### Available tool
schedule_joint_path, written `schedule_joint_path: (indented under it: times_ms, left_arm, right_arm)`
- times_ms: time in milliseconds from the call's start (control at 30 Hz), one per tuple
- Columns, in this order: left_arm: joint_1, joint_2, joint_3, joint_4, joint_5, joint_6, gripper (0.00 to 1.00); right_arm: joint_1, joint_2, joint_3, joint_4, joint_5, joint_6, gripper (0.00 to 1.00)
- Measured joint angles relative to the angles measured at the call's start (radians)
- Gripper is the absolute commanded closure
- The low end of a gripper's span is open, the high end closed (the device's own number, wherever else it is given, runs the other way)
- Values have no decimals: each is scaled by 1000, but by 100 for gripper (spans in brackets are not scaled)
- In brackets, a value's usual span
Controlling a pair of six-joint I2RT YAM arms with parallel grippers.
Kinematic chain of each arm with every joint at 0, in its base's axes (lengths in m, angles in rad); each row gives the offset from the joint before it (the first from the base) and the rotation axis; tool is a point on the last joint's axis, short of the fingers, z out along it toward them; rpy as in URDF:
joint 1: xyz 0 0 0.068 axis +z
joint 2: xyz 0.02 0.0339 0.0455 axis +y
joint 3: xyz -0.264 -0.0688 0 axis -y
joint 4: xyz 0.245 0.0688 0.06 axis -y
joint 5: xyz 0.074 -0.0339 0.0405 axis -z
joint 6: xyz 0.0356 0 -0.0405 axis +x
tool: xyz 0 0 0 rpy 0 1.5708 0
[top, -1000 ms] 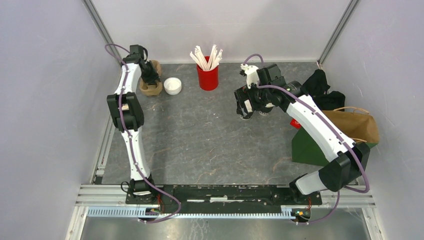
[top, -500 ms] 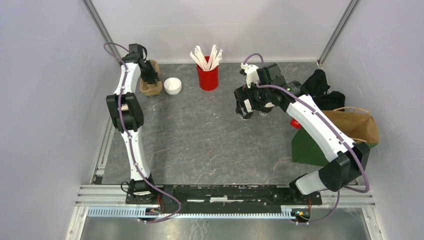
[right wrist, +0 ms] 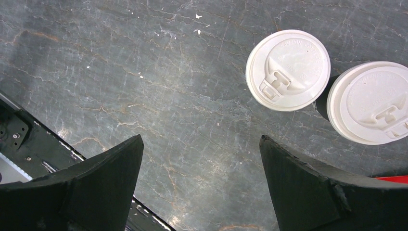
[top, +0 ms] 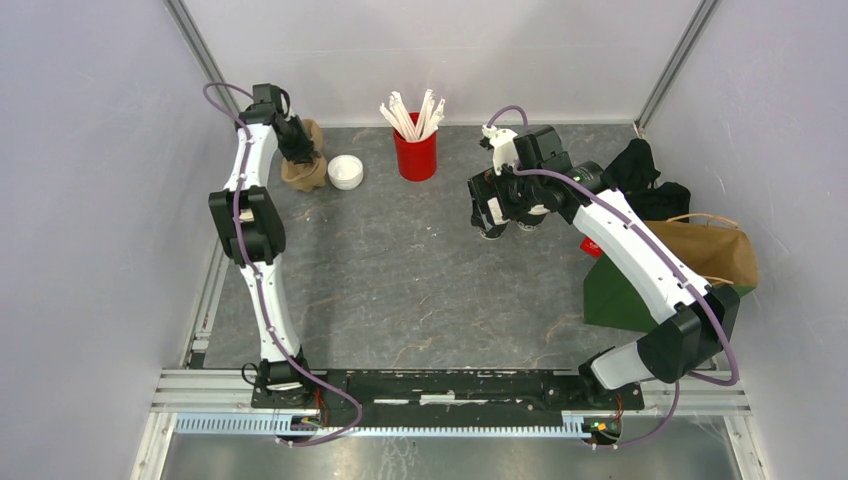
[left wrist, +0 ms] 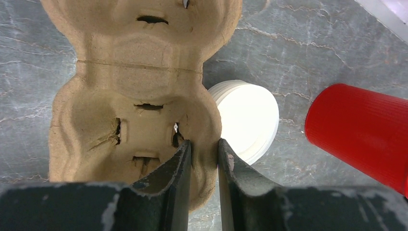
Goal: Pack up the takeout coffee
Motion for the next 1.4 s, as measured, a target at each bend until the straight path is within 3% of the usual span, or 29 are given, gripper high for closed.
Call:
schedule_joint_path:
  times_ms: [400, 633, 767, 933, 1267, 1400]
  left_arm:
    - [29, 0, -15, 0, 73, 0, 62]
    - [35, 0, -27, 1, 87, 0, 70]
    - [35, 0, -28, 1, 87, 0, 50]
    - [35, 0, -28, 1, 93, 0, 42]
    - [34, 17, -23, 2, 119, 0, 45]
    - [34, 39, -18, 2, 130, 0, 51]
  right_arm:
    - [0, 0, 0, 1, -17, 4, 2]
    - [0, 0, 0, 2, -21, 4, 2]
    - [0, 0, 0, 2, -21, 4, 2]
    - [0, 0, 0, 7, -22, 3, 2]
    - [0, 0, 0, 8, -22, 3, 2]
    - [0, 0, 0, 8, -22, 3, 2]
